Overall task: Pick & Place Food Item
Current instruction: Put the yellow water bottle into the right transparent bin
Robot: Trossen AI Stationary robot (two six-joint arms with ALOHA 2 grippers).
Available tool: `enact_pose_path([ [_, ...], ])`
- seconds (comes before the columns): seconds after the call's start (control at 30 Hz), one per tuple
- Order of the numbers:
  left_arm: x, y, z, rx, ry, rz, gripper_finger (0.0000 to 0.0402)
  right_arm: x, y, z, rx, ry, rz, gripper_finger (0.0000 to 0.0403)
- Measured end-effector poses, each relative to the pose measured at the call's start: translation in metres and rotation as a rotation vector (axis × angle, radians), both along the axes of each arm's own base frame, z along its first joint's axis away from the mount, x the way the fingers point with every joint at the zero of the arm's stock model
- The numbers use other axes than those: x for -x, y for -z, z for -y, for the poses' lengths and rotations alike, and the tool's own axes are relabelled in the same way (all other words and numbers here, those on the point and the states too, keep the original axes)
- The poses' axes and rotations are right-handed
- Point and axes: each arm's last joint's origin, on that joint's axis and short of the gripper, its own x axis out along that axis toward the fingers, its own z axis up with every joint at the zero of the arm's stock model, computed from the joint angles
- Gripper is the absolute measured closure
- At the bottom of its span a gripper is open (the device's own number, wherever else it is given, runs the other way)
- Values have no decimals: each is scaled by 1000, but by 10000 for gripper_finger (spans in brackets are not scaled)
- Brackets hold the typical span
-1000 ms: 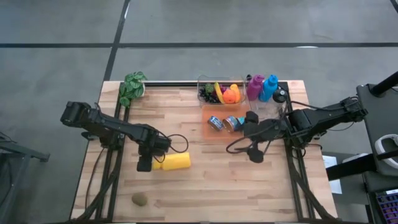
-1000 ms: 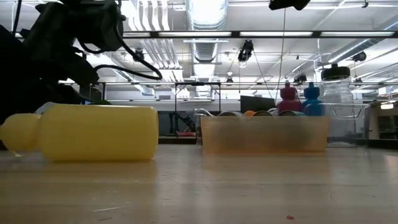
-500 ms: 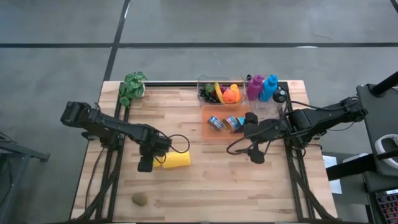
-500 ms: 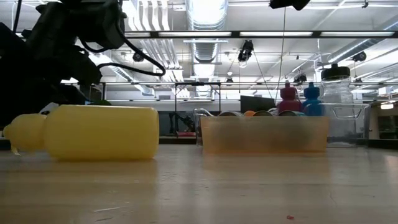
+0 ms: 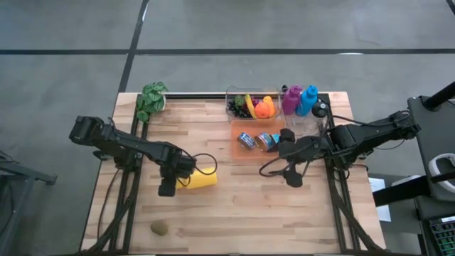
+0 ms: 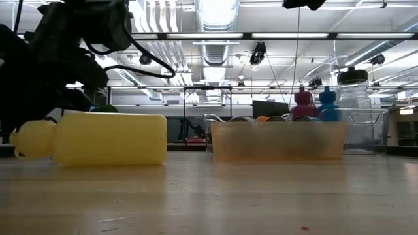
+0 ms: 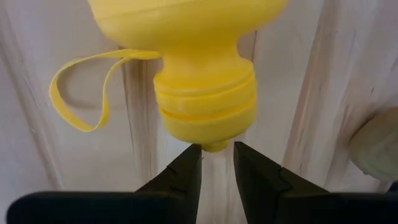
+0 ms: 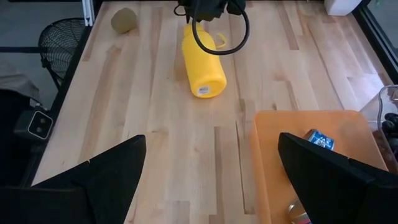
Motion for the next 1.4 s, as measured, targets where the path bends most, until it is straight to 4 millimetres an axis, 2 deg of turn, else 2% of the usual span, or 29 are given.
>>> enact_pose_path([
  [0.43, 0, 2, 0, -24, -39, 2, 299, 0, 0, 0, -1, 1, 0, 39],
  [0.83, -2, 7, 0, -26, -108, 20, 213, 0, 0, 0, 0, 0, 1, 39],
  [1.07, -5, 7, -1, -88, -140, 58, 184, 0, 0, 0, 0, 0, 1, 39],
  [1.23, -7, 7, -2, -97, -164, 68, 181, 0, 0, 0, 0, 0, 1, 39],
  [1.4, -7, 7, -2, -111, -165, 72, 211, 0, 0, 0, 0, 0, 1, 39],
])
